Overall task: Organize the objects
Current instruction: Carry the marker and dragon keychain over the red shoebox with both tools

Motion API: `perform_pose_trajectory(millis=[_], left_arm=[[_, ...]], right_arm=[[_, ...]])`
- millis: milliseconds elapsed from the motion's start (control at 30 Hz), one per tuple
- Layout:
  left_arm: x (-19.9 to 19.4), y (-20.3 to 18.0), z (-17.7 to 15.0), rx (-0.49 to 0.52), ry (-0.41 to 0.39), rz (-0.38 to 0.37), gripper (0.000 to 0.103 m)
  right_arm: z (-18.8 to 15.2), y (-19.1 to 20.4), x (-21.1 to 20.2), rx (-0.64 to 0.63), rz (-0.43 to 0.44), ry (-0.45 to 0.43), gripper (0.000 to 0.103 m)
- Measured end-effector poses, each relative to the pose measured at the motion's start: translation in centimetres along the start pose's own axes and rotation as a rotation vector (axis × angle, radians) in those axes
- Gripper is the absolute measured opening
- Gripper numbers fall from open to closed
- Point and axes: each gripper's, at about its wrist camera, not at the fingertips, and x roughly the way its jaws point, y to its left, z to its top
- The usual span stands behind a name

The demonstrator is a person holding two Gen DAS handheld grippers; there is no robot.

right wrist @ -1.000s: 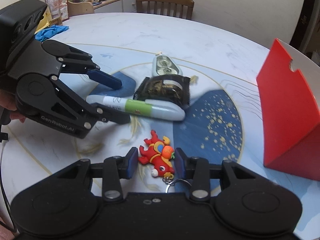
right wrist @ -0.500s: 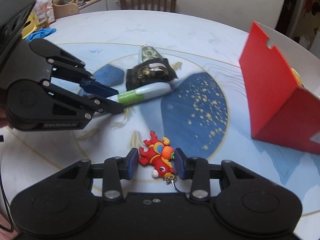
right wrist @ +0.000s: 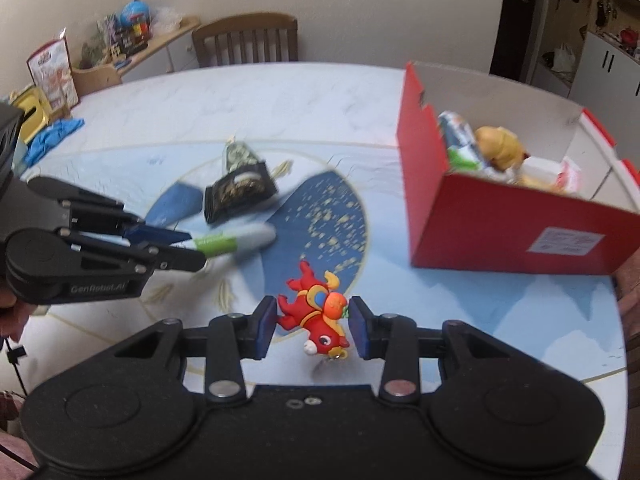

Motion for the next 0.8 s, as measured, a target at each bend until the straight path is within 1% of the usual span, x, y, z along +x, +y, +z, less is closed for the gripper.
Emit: perform_pose_trajectory(millis=[100, 167, 267, 367, 500, 667, 800], left_arm=[[-0.8, -0.9, 0.5, 0.005, -0.031, 0.006, 0.016], [-1.0, -1.4, 0.8, 0.002, -0.036, 0.009, 0.016], [-1.3, -2.0, 1.2, -0.015, -0.044, 0.010, 0.016], [-2.1, -2.7, 2.0, -0.032, -0.070, 0.009, 0.016], [-3.0, -3.9, 3.6, -0.049, -0.103, -0.005, 0.016], [-3.4, -6.1, 5.9, -0.026, -0.139, -0.015, 0.016], [-3.2, -7.7, 8.0, -0.006, -0.168, -0.011, 0.016]], right_arm=[[0.6, -1.0, -1.4, 0.003, 0.006, -0.031, 0.038], [1.0, -1.6, -2.1, 0.006, 0.010, -0.046, 0.038], [1.6, -2.6, -3.1, 0.015, 0.020, -0.060, 0.038], [2.2, -3.6, -4.1, 0.011, 0.029, -0.078, 0.038], [3.3, -5.2, -5.1, 0.004, 0.037, -0.087, 0.038], [4.7, -7.3, -6.1, -0.009, 0.047, -0.093, 0.038], [5.9, -9.4, -7.1, -0.026, 0.035, -0.122, 0.038]])
